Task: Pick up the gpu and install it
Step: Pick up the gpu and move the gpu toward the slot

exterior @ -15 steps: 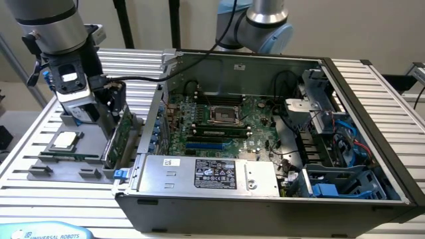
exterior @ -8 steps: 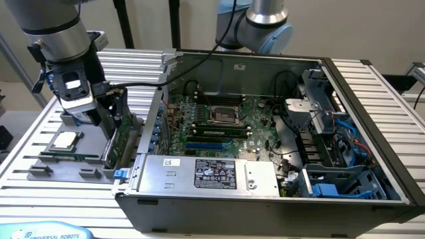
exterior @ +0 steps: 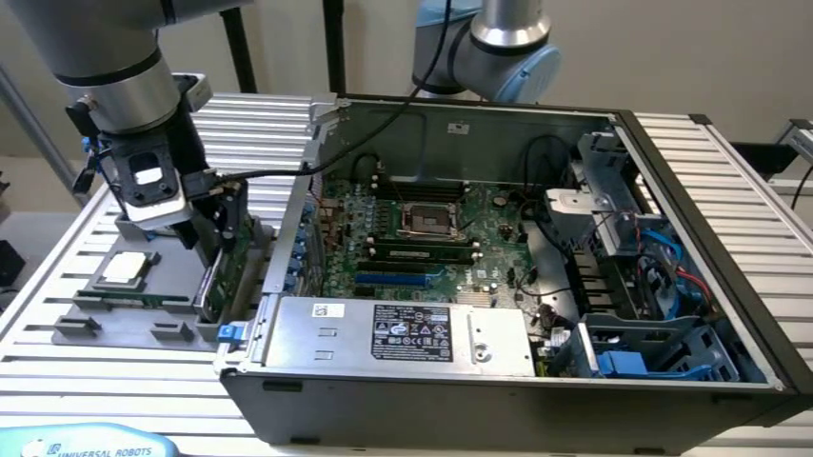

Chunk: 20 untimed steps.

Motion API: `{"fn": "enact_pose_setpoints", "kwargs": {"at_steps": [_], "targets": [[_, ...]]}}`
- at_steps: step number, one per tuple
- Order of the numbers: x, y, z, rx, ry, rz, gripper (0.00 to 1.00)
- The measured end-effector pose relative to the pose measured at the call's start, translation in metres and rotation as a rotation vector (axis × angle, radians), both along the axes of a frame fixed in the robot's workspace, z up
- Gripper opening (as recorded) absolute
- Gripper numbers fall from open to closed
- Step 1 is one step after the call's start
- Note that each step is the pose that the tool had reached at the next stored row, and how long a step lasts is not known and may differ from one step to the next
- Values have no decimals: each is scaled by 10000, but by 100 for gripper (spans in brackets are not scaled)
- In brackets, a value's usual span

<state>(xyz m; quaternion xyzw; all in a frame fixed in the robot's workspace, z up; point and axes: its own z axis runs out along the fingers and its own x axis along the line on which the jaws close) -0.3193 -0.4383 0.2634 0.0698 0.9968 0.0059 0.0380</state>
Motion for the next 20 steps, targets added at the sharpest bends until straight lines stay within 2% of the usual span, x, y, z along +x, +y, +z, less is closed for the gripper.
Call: {"fn": "enact_pose_setpoints", "kwargs": {"at_steps": [8, 13, 17, 20], "targets": [[21, 13, -145, 0, -3, 2, 54], [23, 14, -227, 11, -32, -1, 54], [31, 13, -237, 58, -38, 0, 54], [32, 14, -239, 66, -39, -20, 54]]}}
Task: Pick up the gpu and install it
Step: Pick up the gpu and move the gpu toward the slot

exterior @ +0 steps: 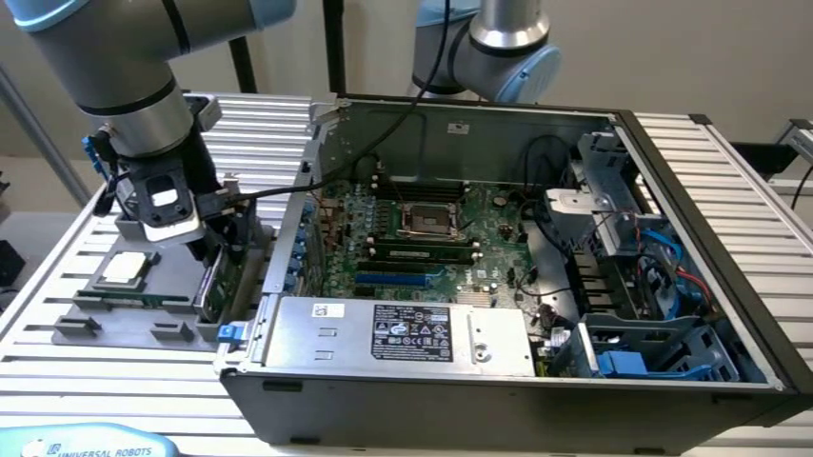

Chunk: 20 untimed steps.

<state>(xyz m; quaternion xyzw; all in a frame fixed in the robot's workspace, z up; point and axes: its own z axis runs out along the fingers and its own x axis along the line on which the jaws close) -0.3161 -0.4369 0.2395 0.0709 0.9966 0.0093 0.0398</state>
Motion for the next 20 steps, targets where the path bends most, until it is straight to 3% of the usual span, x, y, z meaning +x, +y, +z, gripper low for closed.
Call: {"fn": "enact_pose_setpoints", "kwargs": {"at_steps": [6, 7, 11, 12, 20], "targets": [[1, -1, -4, -1, 0, -139, 51], [1, -1, -5, -1, 0, -140, 45], [0, 0, -6, -1, 0, -142, 42], [0, 0, -7, -1, 0, -143, 35], [7, 1, -22, 0, -19, -118, 35]]}}
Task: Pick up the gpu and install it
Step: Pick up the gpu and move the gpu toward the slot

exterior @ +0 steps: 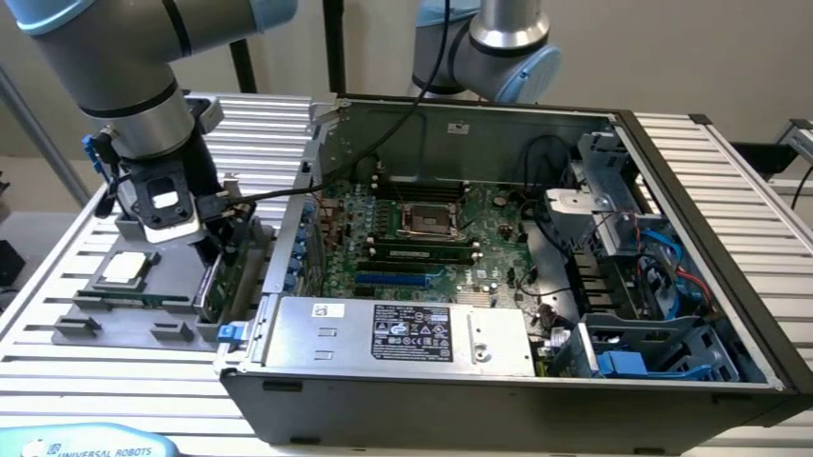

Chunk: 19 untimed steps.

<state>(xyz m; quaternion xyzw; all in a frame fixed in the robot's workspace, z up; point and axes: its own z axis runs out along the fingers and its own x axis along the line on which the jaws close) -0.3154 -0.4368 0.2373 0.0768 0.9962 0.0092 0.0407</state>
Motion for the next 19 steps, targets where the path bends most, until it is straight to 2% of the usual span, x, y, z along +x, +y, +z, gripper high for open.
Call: {"fn": "enact_pose_setpoints", "kwargs": {"at_steps": [6, 9, 10, 19], "targets": [[0, 6, -7, -2, -5, 18, 35], [0, 8, -9, -3, -4, 22, 33], [0, 8, -10, -3, -5, 24, 28], [0, 8, -11, -2, -6, 27, 27]]}}
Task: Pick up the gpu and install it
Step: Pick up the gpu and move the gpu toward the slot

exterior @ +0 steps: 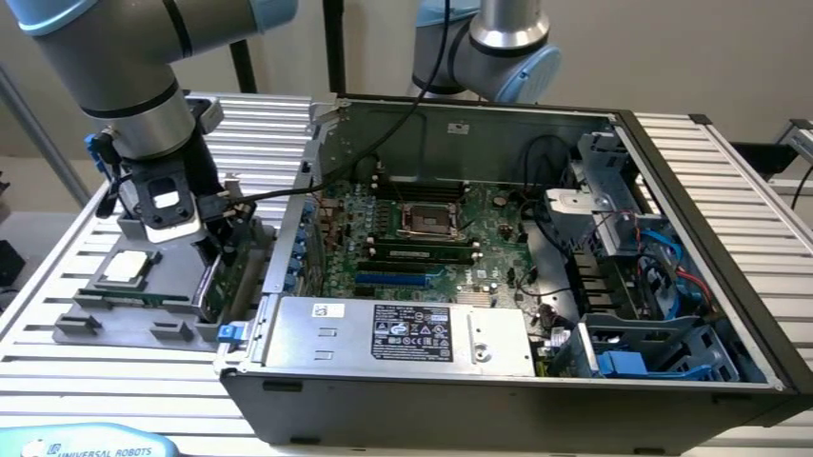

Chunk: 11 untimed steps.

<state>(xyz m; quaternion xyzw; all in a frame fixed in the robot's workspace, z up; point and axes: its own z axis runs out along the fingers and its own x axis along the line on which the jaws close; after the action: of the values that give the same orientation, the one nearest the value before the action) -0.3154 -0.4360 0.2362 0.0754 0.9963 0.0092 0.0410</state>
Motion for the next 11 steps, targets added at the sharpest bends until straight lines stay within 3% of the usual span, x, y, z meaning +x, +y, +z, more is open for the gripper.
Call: {"fn": "enact_pose_setpoints", "kwargs": {"at_steps": [8, 11], "targets": [[0, 0, -1, 1, 3, 926, 27], [0, -1, -1, 3, 6, 962, 27]]}}
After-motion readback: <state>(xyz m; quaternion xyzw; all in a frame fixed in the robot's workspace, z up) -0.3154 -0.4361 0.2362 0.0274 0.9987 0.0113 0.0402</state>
